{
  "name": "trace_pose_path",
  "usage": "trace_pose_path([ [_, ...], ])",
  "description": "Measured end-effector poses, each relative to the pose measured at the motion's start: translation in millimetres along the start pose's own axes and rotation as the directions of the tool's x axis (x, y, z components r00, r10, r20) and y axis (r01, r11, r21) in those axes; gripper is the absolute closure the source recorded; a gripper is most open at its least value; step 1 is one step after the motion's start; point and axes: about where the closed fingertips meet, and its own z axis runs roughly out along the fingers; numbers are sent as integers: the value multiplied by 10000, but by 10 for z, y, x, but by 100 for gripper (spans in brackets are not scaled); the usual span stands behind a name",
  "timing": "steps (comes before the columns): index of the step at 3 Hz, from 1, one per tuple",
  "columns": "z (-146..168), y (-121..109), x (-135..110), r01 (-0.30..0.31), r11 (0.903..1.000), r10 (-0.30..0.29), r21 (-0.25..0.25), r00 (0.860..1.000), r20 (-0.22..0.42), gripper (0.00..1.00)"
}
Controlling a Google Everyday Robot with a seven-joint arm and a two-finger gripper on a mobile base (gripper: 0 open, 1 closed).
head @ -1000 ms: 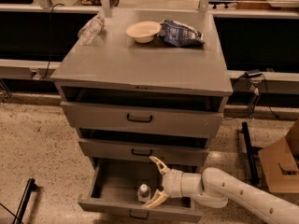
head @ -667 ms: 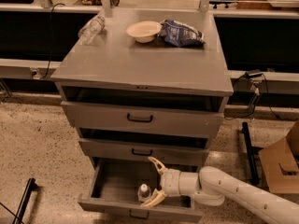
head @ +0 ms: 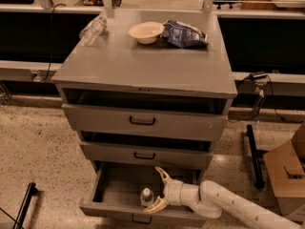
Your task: Pick blue plastic bottle from bottom drawer and place on counter
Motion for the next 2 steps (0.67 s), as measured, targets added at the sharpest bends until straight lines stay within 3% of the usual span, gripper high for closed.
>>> trace_pose_path([
  [2,113,2,702,-314,9988,324,377,9992,-251,0],
])
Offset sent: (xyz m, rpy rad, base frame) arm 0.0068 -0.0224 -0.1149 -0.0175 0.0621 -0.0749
